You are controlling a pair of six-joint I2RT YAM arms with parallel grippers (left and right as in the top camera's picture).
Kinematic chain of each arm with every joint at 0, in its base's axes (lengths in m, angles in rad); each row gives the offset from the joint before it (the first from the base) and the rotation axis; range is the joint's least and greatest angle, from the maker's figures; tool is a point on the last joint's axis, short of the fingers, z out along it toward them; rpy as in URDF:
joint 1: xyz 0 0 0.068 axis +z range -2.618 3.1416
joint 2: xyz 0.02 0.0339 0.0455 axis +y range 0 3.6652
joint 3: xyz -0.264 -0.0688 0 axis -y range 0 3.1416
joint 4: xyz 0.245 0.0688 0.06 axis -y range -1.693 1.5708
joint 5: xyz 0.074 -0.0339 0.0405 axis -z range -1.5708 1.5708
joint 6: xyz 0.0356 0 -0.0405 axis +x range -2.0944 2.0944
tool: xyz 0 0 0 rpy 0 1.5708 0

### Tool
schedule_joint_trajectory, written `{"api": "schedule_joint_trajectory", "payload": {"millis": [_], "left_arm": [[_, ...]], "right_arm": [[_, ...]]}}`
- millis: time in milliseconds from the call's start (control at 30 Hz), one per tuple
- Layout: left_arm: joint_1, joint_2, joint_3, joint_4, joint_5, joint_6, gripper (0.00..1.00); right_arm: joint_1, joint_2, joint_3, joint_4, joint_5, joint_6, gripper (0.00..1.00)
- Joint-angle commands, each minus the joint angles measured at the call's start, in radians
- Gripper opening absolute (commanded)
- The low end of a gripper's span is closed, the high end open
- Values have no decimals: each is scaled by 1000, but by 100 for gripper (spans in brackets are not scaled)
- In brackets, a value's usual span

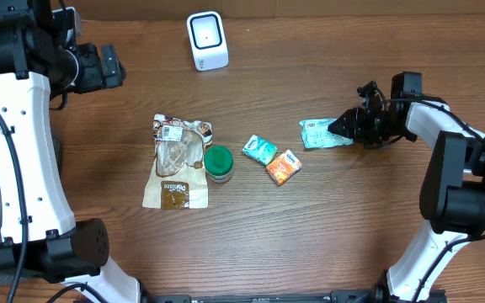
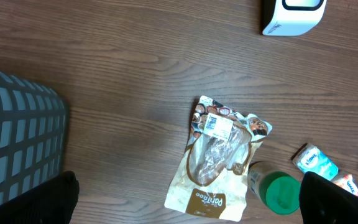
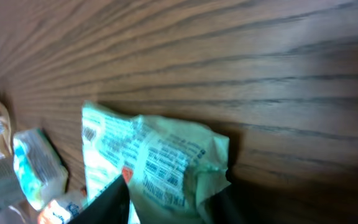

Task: Scan the item barcode
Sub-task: 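Grasp the green tissue bag with the right gripper, then lift the green tissue bag and carry it toward the scanner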

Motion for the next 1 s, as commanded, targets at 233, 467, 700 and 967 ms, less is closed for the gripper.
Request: {"api": "schedule_joint_trajectory", "payload": {"millis": [233,467,700,967], "left_arm": [[0,4,-3,1,6,11,100],[0,4,-3,1,6,11,100],[0,4,-3,1,6,11,100],[0,4,-3,1,6,11,99]], "right_arm": [[0,16,-25,-17,-108,61,4],[4,-117,18,-107,-159,64,4],[65,-389,19,-179,-157,73,4],[258,-641,19,-209,18,209,4]]}}
